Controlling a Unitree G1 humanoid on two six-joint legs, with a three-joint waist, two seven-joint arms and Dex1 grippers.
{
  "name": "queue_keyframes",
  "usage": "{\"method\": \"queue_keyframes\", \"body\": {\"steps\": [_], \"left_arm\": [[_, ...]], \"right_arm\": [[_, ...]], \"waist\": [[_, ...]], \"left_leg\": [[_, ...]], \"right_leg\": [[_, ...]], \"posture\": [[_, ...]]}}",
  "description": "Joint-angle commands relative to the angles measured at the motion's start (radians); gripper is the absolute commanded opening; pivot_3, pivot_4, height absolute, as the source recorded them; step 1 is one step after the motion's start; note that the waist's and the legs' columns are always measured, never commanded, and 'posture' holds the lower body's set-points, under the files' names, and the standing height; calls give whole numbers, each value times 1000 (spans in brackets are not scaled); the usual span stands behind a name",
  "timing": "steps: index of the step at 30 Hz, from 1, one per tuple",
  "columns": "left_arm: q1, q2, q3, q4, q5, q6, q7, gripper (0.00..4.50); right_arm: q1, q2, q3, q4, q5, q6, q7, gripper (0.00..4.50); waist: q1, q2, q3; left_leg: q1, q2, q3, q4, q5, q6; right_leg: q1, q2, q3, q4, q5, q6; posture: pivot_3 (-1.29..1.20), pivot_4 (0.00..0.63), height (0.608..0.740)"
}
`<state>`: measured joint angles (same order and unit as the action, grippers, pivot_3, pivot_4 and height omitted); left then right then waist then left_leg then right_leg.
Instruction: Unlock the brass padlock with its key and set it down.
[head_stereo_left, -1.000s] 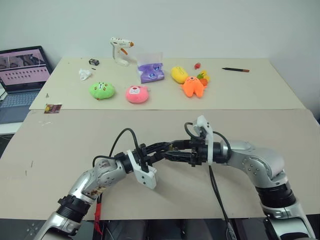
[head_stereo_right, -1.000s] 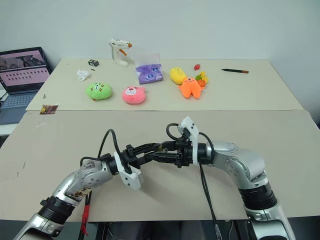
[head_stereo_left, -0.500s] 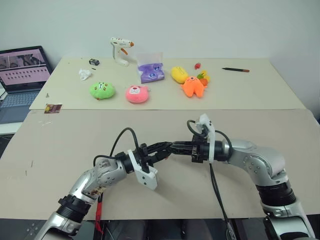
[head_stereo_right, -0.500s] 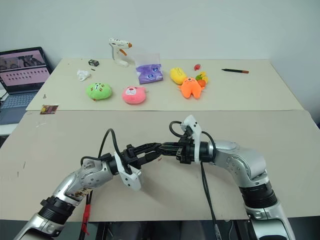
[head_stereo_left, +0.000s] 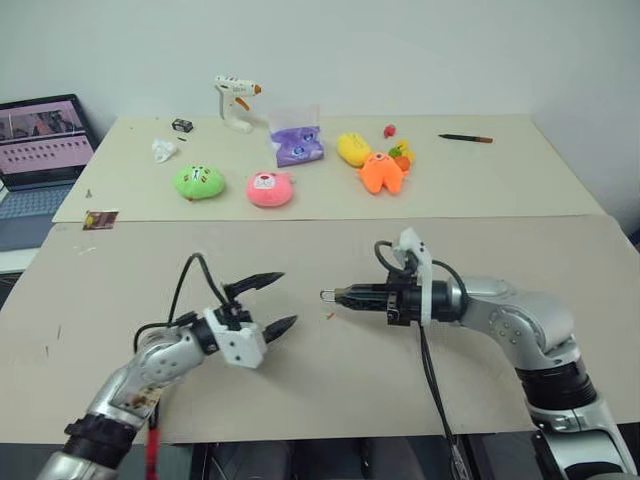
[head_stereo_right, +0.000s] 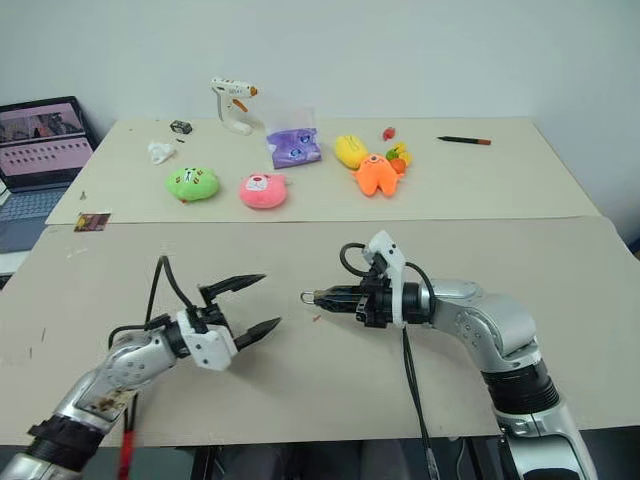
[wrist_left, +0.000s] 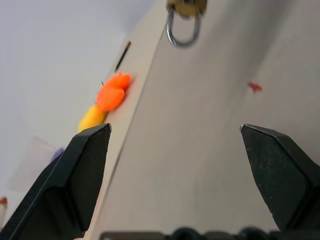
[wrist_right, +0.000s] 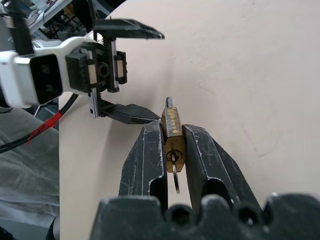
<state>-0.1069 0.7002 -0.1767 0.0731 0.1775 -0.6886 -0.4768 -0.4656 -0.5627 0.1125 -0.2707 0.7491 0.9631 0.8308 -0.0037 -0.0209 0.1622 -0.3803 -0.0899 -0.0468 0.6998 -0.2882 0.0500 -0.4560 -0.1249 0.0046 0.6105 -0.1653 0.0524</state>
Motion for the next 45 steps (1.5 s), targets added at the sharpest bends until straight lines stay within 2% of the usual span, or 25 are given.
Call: {"method": "queue_keyframes", "body": {"steps": [1, 4, 5, 7, 8, 12, 18, 25, 29, 45], "left_arm": [[-15, -37, 8, -12, -161, 98, -71, 4436], [-51, -129, 3, -121, -350, 346, -99, 4436], [-65, -150, 3, -152, -365, 403, -97, 4436], [-74, -169, -3, -202, -388, 488, -119, 3931], [-74, -178, -3, -224, -408, 533, -130, 3843], [-87, -208, -28, -346, -563, 794, -179, 2383], [-60, -194, -9, -429, -672, 939, -267, 111], [-45, -203, 12, -510, -793, 1054, -308, 46], [-39, -208, 17, -537, -817, 1089, -313, 46], [-5, -201, 11, -532, -777, 1080, -369, 46]], "right_arm": [[-21, -11, -42, -43, 46, -4, 41, 111], [-5, -29, -55, -100, 101, 20, 75, 111], [2, -36, -59, -120, 119, 28, 82, 111], [10, -47, -69, -145, 152, 44, 87, 111], [13, -51, -73, -153, 164, 50, 86, 111], [25, -68, -83, -181, 192, 64, 79, 111], [31, -82, -90, -167, 186, 57, 62, 111], [34, -96, -92, -148, 178, 50, 61, 111], [34, -99, -85, -135, 168, 42, 65, 111], [23, -105, -77, -57, 93, 11, 100, 111]], "waist": [[1, 0, 0], [1, 0, 0], [1, 0, 0], [1, 0, 0], [1, 0, 0], [-7, 0, 0], [-8, 0, 0], [-8, 0, 0], [-7, 0, 0], [-6, 0, 0]], "left_leg": [[0, 0, 0, 0, 0, 0], [-1, 0, 0, 0, 0, 0], [-1, 0, 0, 0, 0, 0], [-3, 0, -1, 2, 0, 0], [-3, 0, -1, 3, 0, 0], [-1, 0, 0, 3, 0, 0], [-1, 0, 0, 3, 0, 0], [-1, 0, 0, 3, 0, 0], [-1, 0, 0, 2, 0, 0], [-1, 0, 0, 2, 0, 0]], "right_leg": [[0, 0, 0, 0, 0, 0], [0, 0, 0, 0, 0, 0], [-1, 0, 0, 0, 0, 0], [-1, 0, -1, 0, 0, 0], [-1, 0, -1, 0, 0, 0], [1, 0, 0, 0, 0, 0], [0, 1, 1, 1, 0, 0], [0, 1, 1, 0, 0, 0], [1, 1, 1, 0, 0, 0], [1, 1, 2, 0, 0, 0]], "posture": [[0, 150, 740], [0, 150, 740], [0, 150, 740], [0, 150, 740], [0, 150, 740], [0, 150, 740], [0, 150, 740], [0, 150, 740], [0, 150, 740], [0, 150, 740]]}}
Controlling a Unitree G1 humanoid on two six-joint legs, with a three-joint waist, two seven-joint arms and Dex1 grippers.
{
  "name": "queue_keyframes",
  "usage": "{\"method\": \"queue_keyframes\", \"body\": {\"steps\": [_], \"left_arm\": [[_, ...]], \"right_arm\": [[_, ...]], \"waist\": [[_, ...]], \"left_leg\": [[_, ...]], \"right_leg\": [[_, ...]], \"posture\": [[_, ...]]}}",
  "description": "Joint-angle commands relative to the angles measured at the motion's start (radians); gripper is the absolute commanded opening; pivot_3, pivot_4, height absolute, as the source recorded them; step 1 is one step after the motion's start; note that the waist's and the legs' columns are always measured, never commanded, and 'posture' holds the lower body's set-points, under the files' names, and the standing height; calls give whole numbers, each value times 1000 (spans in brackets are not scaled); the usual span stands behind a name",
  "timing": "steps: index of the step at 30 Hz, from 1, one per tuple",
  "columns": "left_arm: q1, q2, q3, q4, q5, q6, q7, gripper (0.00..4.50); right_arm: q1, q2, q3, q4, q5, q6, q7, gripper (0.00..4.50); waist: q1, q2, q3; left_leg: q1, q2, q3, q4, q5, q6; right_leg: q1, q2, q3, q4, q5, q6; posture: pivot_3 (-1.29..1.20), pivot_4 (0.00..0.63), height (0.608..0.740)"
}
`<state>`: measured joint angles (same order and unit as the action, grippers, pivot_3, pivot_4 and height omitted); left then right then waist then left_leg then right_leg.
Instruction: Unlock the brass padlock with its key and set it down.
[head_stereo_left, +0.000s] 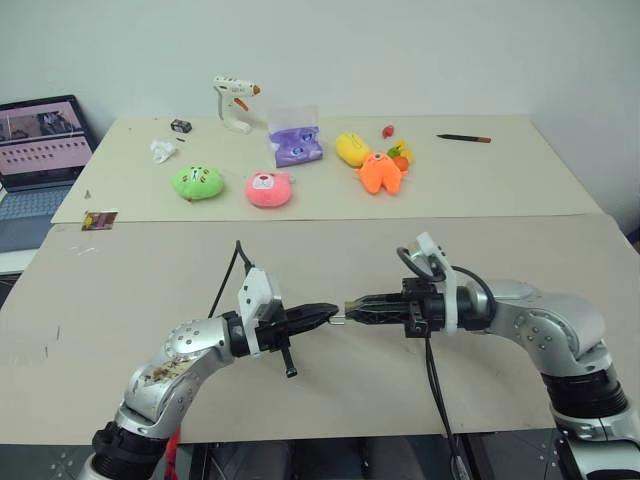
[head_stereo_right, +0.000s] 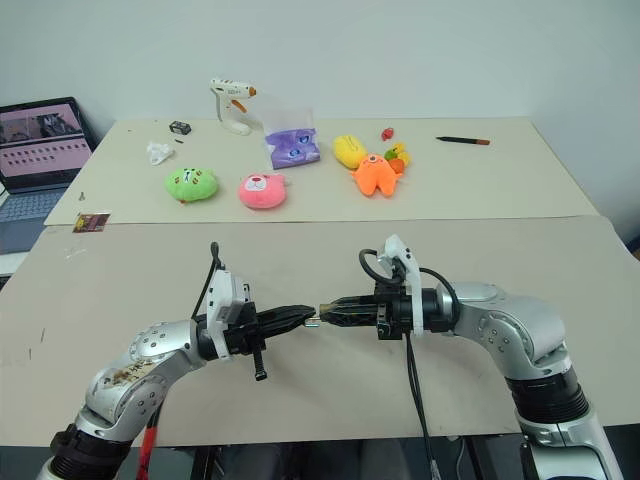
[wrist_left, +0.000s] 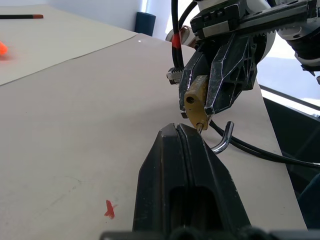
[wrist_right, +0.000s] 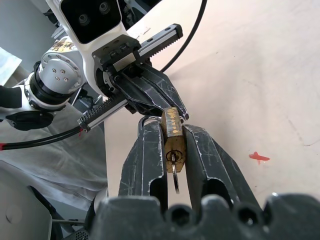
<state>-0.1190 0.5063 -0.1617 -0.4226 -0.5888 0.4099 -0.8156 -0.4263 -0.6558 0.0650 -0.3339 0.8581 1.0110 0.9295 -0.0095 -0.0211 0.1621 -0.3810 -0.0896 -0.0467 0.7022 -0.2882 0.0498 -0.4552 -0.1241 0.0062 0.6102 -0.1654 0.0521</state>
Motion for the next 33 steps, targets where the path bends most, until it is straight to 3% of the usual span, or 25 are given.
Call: {"method": "queue_keyframes", "body": {"steps": [1, 12, 24, 33], "left_arm": [[9, -8, -2, -36, -10, -18, -31, 46], [6, -22, -1, -39, 0, -11, -34, 46], [5, -37, 2, -44, 12, -10, -16, 46], [-10, -27, 71, -45, 18, -26, 27, 46]], "right_arm": [[-11, -16, -28, 14, -24, -40, 7, 111], [5, -26, -1, 57, -95, -73, 43, 111], [-30, -4, -49, 69, -50, -37, 31, 111], [-56, -28, -23, 133, -93, -69, 62, 111]], "waist": [[0, 0, 0], [4, 0, 0], [8, 0, 0], [12, 0, 0]], "left_leg": [[0, 0, 0, 0, 0, 0], [0, 0, 0, 0, 0, 0], [0, 0, 0, 0, 0, 0], [0, 0, 0, 0, 0, 0]], "right_leg": [[0, 0, 0, 0, 0, 0], [0, 0, 0, 0, 0, 0], [0, 0, 0, 0, 0, 0], [0, 0, 0, 0, 0, 0]], "posture": [[0, 150, 740], [0, 150, 740], [0, 150, 740], [0, 150, 740]]}}
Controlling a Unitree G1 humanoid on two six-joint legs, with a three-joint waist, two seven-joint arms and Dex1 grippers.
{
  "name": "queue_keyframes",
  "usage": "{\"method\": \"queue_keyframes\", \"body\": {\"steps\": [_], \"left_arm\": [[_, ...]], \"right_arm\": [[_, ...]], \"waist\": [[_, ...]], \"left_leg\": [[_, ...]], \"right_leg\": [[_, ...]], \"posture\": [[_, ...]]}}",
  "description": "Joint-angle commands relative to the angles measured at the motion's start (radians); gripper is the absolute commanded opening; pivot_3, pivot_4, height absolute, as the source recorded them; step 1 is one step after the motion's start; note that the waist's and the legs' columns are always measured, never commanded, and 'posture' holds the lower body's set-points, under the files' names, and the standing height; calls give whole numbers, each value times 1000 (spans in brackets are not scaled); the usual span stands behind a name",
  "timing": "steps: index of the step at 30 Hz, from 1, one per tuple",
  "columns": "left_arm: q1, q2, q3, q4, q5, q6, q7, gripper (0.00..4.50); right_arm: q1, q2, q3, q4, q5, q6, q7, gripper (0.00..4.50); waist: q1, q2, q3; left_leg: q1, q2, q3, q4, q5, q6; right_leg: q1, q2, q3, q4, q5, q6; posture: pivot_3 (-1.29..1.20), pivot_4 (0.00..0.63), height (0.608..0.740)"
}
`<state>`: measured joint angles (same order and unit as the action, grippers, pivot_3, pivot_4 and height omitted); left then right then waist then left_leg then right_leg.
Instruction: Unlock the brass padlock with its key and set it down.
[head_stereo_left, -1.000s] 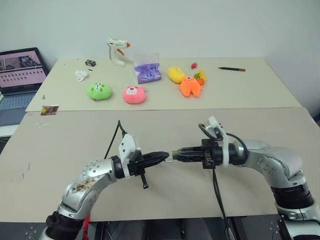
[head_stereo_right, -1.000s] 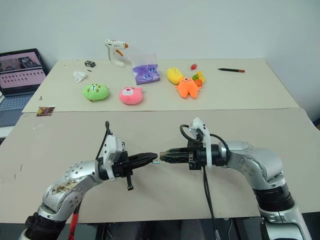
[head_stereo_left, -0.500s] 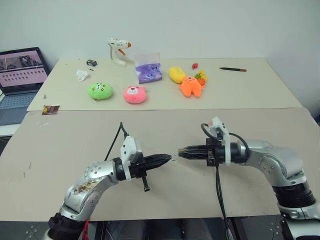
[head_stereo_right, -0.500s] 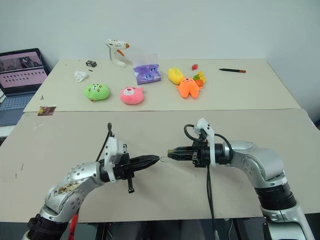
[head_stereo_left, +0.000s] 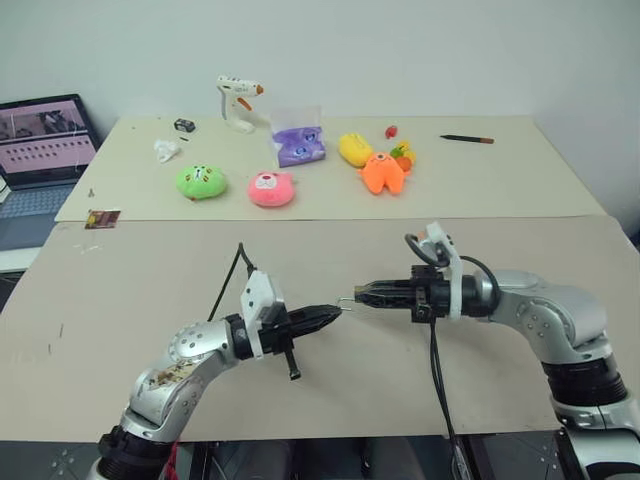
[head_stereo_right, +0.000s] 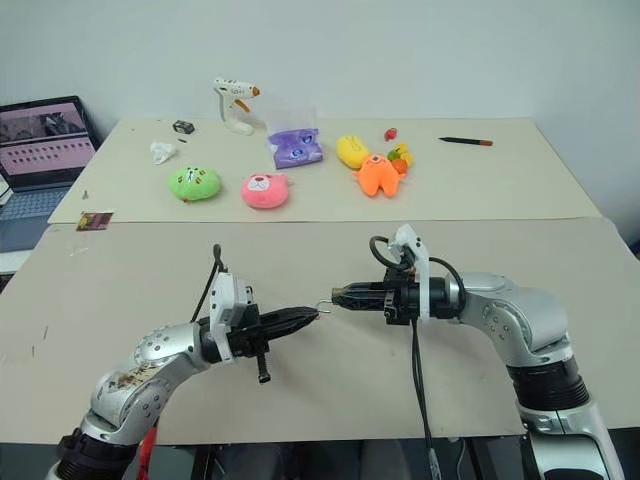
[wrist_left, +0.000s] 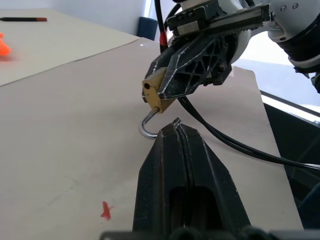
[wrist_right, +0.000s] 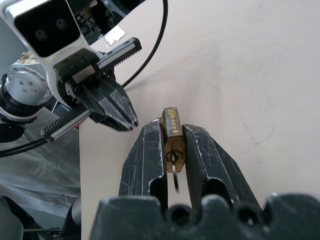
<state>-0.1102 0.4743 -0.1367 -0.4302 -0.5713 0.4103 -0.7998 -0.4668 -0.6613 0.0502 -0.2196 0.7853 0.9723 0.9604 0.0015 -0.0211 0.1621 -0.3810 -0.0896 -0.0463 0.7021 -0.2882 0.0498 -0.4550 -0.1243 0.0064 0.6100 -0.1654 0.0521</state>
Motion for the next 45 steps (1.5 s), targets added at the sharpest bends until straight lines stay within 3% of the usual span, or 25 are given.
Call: {"method": "queue_keyframes", "body": {"steps": [1, 6, 12, 15, 25, 29, 31, 36, 37, 39, 41, 43, 45], "left_arm": [[-21, 10, 65, -34, 3, -32, 15, 46], [10, 100, 180, -6, 14, -66, -29, 46], [48, 152, 190, 11, 97, -183, -87, 46], [85, 150, 182, -8, 113, -223, -103, 810], [170, 180, 201, -41, 165, -316, -128, 4469], [201, 179, 180, -67, 169, -283, -111, 4469], [209, 173, 174, -77, 164, -278, -105, 4500], [216, 147, 158, -104, 160, -258, -70, 4500], [220, 142, 154, -110, 160, -254, -64, 4500], [226, 133, 142, -116, 169, -255, -54, 4500], [226, 125, 132, -115, 183, -260, -43, 4500], [219, 117, 123, -101, 213, -264, -21, 4500], [196, 106, 125, -86, 217, -269, -8, 4500]], "right_arm": [[-15, -32, -5, 35, -31, -39, 45, 111], [-28, -86, 3, 93, -54, -56, 133, 111], [-63, -92, 43, 120, -55, -21, 209, 111], [-86, -104, 94, 136, -91, -41, 251, 111], [-219, -10, 291, 282, -215, 4, 262, 111], [-303, 91, 335, 419, -281, 17, 214, 111], [-323, 118, 354, 489, -321, 2, 209, 1135], [-345, 88, 366, 598, -388, -50, 274, 2682], [-354, 75, 353, 615, -387, -51, 288, 3328], [-374, 23, 323, 680, -400, -72, 320, 3688], [-386, -22, 303, 735, -413, -104, 346, 4410], [-387, -67, 286, 768, -425, -143, 378, 4410], [-319, -147, 255, 717, -444, -344, 471, 4410]], "waist": [[1, 0, 0], [-1, 0, 0], [-1, 0, 0], [0, 0, 0], [-2, 0, 0], [-10, 0, 0], [-12, 0, 0], [-8, 0, 0], [-8, 0, 0], [-6, 0, 0], [2, 0, 0], [9, 0, 0], [10, 0, 0]], "left_leg": [[0, 0, 0, 0, 0, 0], [0, 0, 1, -1, 0, 0], [0, 0, 1, -1, 0, 0], [0, 0, 1, -1, 0, 0], [0, 1, 1, -1, 0, 0], [0, 1, 1, -1, 0, -1], [-1, 0, 0, -1, 0, -1], [0, 0, -1, -1, 0, -1], [0, 0, -1, -1, 0, -1], [2, 0, -1, -1, 0, -1], [3, 0, -1, -1, 0, 0], [3, -1, -1, -1, 0, 0], [3, 0, -1, -1, 0, -1]], "right_leg": [[0, 0, 0, 0, 0, 0], [-1, 0, 0, 0, 0, 0], [-1, 0, 0, -1, 0, 0], [-1, 0, 0, -1, 0, 0], [-1, 0, 0, -1, 0, 0], [-2, 0, 0, -1, 0, -1], [-2, 0, 0, 0, 0, -1], [-1, -1, -1, -1, 0, -1], [0, -1, -1, -1, 0, -1], [1, -1, -1, 0, 0, -1], [2, -1, -1, 0, 0, -1], [3, -1, -2, -1, 0, -1], [2, -1, -2, -1, 0, -1]], "posture": [[0, 150, 740], [0, 150, 740], [0, 150, 740], [0, 150, 740], [0, 150, 740], [0, 150, 740], [0, 150, 740], [0, 150, 740], [0, 150, 740], [0, 150, 740], [0, 150, 740], [0, 150, 740], [0, 150, 740]]}}
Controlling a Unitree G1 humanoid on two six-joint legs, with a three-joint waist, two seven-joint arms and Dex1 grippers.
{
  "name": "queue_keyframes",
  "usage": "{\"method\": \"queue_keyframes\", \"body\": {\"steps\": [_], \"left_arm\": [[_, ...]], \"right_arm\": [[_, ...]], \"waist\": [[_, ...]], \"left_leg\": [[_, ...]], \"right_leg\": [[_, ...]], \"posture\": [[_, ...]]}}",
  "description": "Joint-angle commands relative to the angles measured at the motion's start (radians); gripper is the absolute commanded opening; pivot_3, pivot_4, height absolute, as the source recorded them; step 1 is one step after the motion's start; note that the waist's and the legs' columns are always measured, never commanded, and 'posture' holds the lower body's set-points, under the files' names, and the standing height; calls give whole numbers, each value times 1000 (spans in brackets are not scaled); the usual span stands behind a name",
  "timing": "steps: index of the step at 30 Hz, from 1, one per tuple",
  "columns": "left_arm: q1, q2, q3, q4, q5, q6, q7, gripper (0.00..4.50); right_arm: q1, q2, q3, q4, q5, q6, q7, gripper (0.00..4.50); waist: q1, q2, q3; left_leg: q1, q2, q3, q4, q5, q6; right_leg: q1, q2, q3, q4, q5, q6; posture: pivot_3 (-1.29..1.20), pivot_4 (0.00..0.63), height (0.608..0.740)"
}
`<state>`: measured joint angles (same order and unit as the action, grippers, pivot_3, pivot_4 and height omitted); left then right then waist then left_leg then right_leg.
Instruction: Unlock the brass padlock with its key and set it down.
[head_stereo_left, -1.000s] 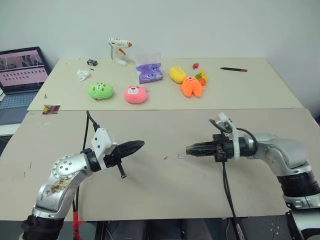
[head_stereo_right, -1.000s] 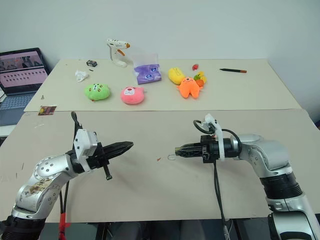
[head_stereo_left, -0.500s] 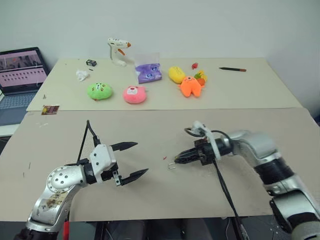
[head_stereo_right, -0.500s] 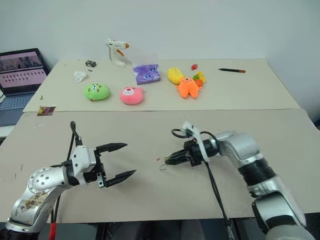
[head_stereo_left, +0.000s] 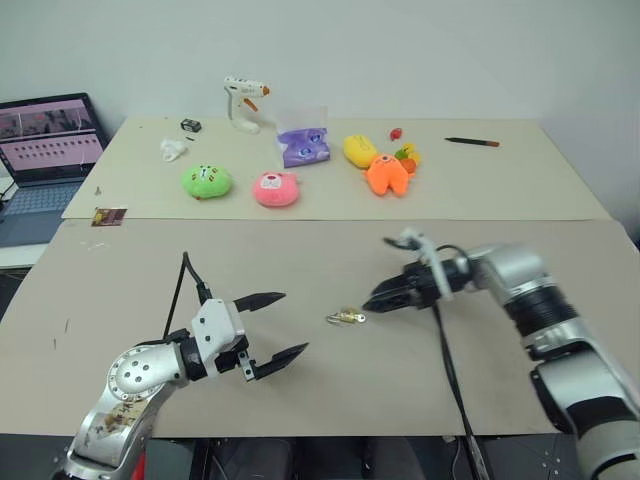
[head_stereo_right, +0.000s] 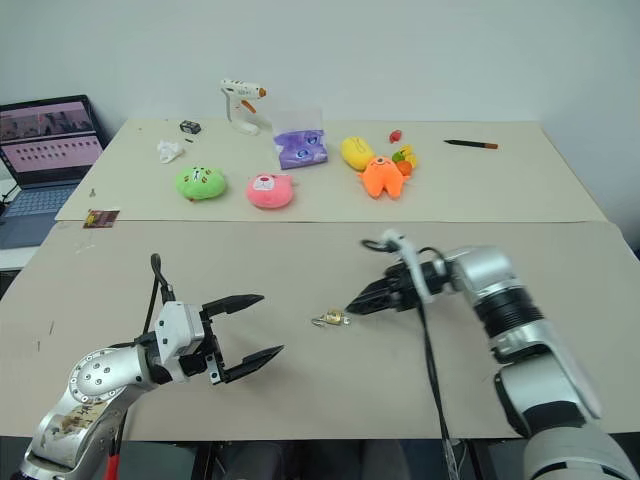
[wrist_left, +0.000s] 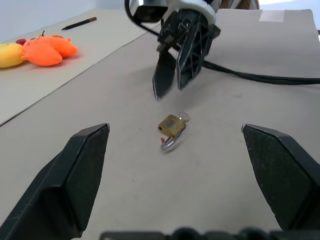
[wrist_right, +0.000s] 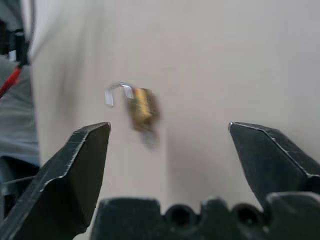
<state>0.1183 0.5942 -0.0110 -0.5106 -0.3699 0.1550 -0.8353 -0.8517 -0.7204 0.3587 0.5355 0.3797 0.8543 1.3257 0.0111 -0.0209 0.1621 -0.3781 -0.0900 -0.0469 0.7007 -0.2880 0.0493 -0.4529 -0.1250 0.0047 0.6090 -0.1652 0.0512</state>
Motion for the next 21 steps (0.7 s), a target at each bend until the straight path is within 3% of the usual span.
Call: {"method": "queue_keyframes", "body": {"steps": [1, 4, 9, 12, 21], "left_arm": [[-46, -19, 5, -1, 14, -18, 32, 4500], [-85, -6, 12, 9, 4, 14, 29, 4500], [-265, 126, 29, 66, -125, 263, -71, 4500], [-379, 168, 50, 138, -132, 287, -104, 4500], [-429, 178, 63, 181, -132, 296, -120, 4500]], "right_arm": [[109, -124, -68, -81, -53, -339, 143, 4410], [197, -185, -126, -224, -46, -456, 174, 4410], [299, -202, -285, -513, 47, -395, 77, 4410], [358, -196, -345, -629, 87, -364, 27, 4410], [406, -187, -408, -720, 156, -253, -77, 4410]], "waist": [[2, 0, 0], [-6, 0, 0], [-25, 1, 1], [-22, 0, 1], [-22, 0, 1]], "left_leg": [[-1, 0, 0, -1, 0, 0], [-3, 0, 1, -2, 0, -1], [-2, 2, 2, -2, 0, 1], [2, 2, 0, -1, -3, 5], [-1, 1, 1, -2, 1, -1]], "right_leg": [[-1, 0, 0, 0, 0, 0], [-3, 0, 0, 0, 0, 0], [-4, 2, 3, 1, 0, 0], [0, 3, 2, 1, 0, 0], [-4, 2, 3, 0, 0, 0]], "posture": [[0, 150, 740], [0, 150, 740], [0, 150, 740], [0, 150, 740], [0, 150, 740]]}}
